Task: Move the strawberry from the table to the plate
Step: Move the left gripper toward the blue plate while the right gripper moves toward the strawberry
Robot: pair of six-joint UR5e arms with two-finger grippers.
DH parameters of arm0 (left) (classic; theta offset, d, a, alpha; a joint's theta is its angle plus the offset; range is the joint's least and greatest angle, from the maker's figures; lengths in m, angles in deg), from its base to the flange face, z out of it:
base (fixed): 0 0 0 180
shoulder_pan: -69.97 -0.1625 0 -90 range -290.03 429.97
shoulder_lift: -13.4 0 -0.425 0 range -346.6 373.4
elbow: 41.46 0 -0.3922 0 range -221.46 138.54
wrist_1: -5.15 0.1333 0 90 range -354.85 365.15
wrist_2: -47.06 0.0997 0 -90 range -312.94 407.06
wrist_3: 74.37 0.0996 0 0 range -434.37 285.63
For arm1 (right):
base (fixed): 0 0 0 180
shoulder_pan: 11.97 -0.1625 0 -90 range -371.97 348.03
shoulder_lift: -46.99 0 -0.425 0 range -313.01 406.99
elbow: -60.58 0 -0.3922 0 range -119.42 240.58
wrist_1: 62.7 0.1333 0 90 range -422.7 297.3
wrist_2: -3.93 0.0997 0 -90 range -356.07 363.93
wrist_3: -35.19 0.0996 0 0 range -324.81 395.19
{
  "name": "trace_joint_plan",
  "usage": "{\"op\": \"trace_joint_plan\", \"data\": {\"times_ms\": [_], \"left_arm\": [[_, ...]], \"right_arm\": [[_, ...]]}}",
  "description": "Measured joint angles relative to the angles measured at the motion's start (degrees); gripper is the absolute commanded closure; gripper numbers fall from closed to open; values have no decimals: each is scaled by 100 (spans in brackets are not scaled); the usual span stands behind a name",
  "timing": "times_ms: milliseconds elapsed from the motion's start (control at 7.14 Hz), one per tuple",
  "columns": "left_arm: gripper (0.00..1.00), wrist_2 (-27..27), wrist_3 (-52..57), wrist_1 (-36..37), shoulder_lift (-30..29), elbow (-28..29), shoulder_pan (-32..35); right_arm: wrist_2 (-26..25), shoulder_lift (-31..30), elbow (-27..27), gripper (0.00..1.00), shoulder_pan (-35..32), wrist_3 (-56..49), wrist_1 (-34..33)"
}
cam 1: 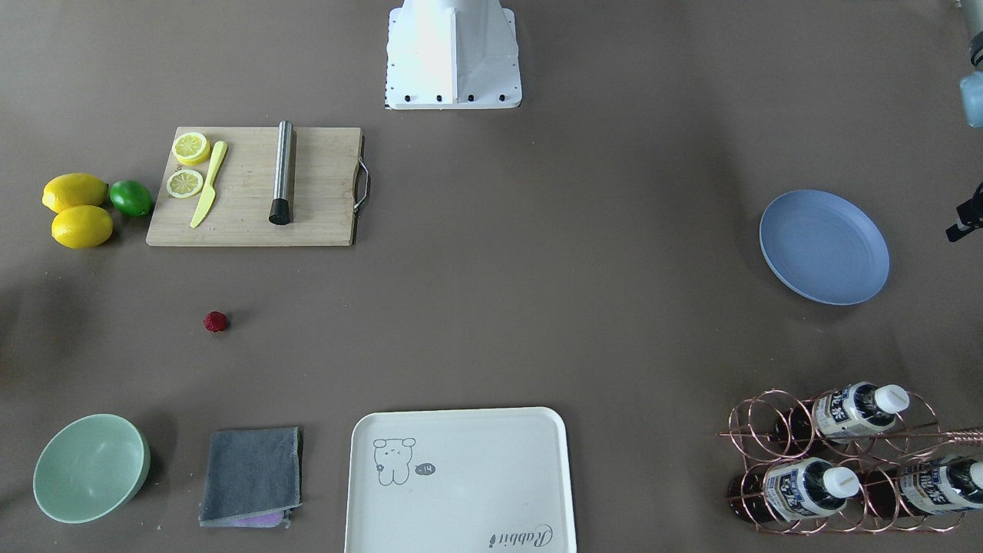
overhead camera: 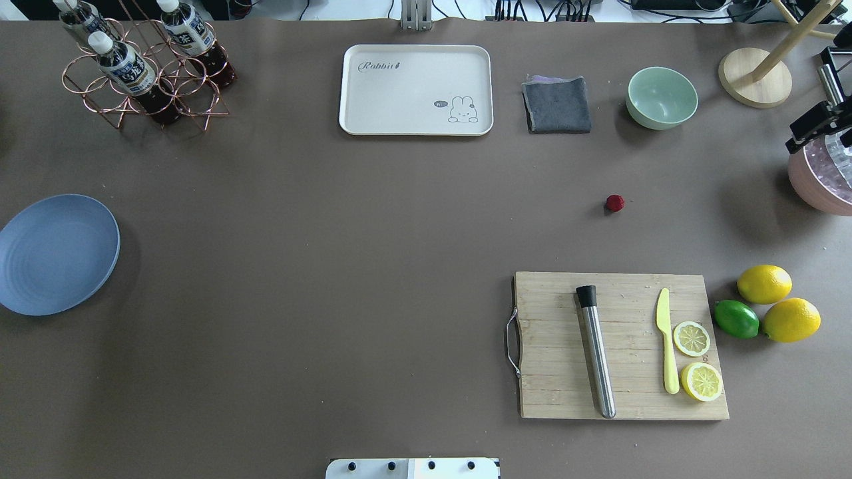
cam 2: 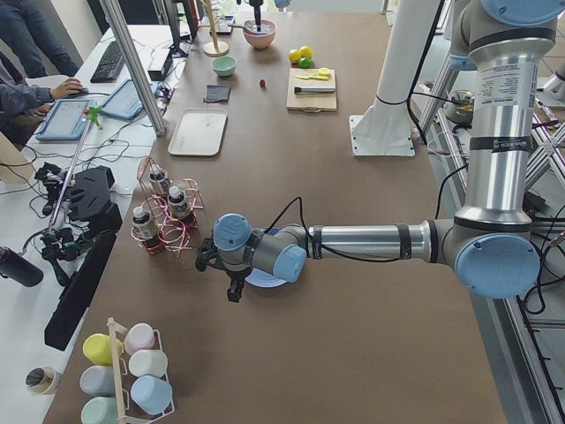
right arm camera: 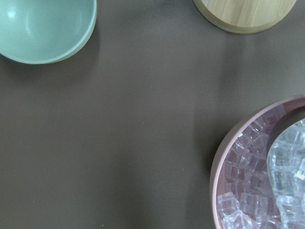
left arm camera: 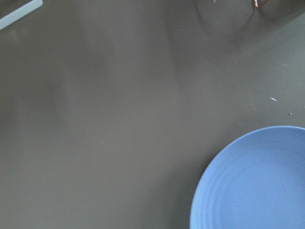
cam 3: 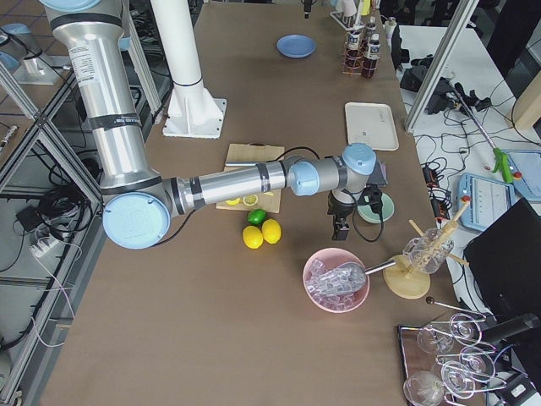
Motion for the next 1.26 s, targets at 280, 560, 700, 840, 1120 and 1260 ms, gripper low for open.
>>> {"op": "trace_joint_plan", "data": {"times_ms": [280, 560, 700, 840, 1120, 1260], "left_arm": [[8, 16, -387, -826, -6, 474, -346], [21, 14, -491, -1506, -29, 976, -540], [26, 7, -521, -1595, -32, 1037, -604], [27, 1, -533, -1646, -31, 1054, -676], [35, -9, -538, -1717, -30, 1049, -812], [38, -11, -541, -1748, -24, 1055, -859]], "right_arm": [[6, 1, 131, 0, 138, 15, 0], [88, 7, 201, 0, 178, 67, 0], [116, 7, 207, 0, 191, 80, 0], [127, 8, 210, 0, 206, 85, 0], [132, 8, 211, 0, 236, 87, 0], [132, 8, 217, 0, 243, 87, 0]]}}
